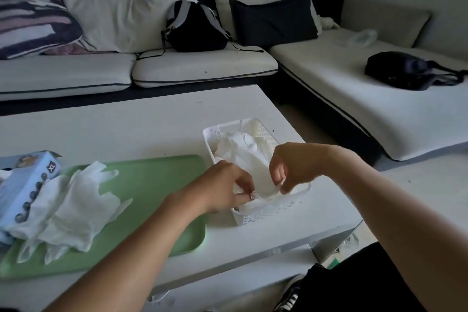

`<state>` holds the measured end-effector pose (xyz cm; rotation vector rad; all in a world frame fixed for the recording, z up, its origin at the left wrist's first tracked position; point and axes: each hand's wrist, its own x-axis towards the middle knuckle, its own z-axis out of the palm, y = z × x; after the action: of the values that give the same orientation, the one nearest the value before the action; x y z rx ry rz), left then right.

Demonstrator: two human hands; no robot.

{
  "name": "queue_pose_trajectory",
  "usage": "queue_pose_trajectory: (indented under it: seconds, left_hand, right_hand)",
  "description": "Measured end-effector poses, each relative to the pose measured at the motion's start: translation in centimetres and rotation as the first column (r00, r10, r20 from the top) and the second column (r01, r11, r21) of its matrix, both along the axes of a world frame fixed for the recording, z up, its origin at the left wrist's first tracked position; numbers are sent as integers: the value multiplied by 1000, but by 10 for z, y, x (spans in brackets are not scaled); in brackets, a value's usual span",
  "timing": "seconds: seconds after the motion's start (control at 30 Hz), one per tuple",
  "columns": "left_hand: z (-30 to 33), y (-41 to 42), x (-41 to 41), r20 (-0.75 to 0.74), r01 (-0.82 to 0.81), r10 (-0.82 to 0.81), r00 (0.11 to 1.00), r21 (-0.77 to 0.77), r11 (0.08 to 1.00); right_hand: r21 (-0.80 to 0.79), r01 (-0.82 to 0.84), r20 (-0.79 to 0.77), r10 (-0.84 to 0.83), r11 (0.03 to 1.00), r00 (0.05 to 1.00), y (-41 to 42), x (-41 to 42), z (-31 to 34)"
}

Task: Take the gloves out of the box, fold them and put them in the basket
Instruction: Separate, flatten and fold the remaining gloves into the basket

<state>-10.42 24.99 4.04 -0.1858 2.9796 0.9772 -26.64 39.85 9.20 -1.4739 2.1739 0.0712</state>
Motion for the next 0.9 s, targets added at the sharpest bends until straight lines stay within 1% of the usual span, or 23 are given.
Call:
queue_pose_trajectory:
  seconds: [0.07, 0.1, 0.13, 0.17, 0.23, 0.27, 0.3, 0.33, 0.37, 0.43, 0.5, 0.53, 0.6, 0.67, 0.73, 0.8, 0.9]
  left_hand:
    - [7, 2, 0, 108, 43, -37, 993, -53, 998]
    - [11, 3, 0, 164, 48, -37, 986, -67, 997]
    - [14, 3, -1, 183, 36, -22, 983, -69, 997]
    - [17, 4, -4, 162, 1, 10, 987, -68, 998]
    - [21, 2, -10, 33, -111, 115, 993, -108, 988]
    - [22, 1, -14, -26, -163, 161, 987, -187, 969]
    - [22, 0, -18, -41, -193, 189, 981, -299, 935]
    - [19, -1, -23, -6, -189, 205, 979, -411, 892]
    - [13, 0, -27, 69, -149, 211, 975, -501, 853]
    - [-2, 1, -36, 228, -52, 220, 948, -573, 818]
    - [-14, 0, -41, 304, -8, 205, 931, -542, 840]
    - [-15, -3, -41, 295, -9, 186, 937, -513, 859]
    - [-6, -16, -33, 206, -38, 146, 968, -452, 891]
    - [11, -34, -17, 83, -93, 130, 988, -355, 930]
    - [24, -62, 11, -28, -148, 146, 989, -246, 958]
    - [31, -90, 44, -58, -206, 198, 978, -218, 954]
    - [32, -138, 116, -39, -383, 387, 921, -266, 885]
  right_hand:
    - [109, 4, 50, -10, 994, 999, 2, 5, 3]
    - [123, 16, 89, -27, 992, 996, 2, 5, 5]
    - [96, 38, 127, -50, 995, 991, 2, 4, 6]
    - [30, 72, 158, -75, 997, 985, 0, 2, 8]
    - [-182, 138, 148, -112, 973, 983, -10, -2, 6]
    - [-262, 136, 124, -107, 955, 987, -16, -1, 4]
    - [-282, 110, 79, -91, 953, 993, -24, 0, -1]
    - [-237, 64, 24, -60, 969, 998, -31, 4, -7]
    - [-147, 13, -47, -20, 989, 999, -39, 9, -15]
    - [16, -51, -148, 53, 999, 988, -52, 17, -33]
    - [97, -61, -184, 78, 993, 980, -62, 18, -49]
    - [110, -40, -189, 60, 993, 980, -66, 18, -52]
    - [123, 6, -196, 18, 992, 980, -74, 19, -45]
    - [125, -9, -224, 37, 992, 974, -79, 24, -28]
    - [18, -74, -264, 76, 997, 962, -89, 37, -9]
    - [-153, -150, -274, 104, 977, 956, -100, 58, 8]
    - [-377, -228, -108, 202, 898, 973, -138, 114, 15]
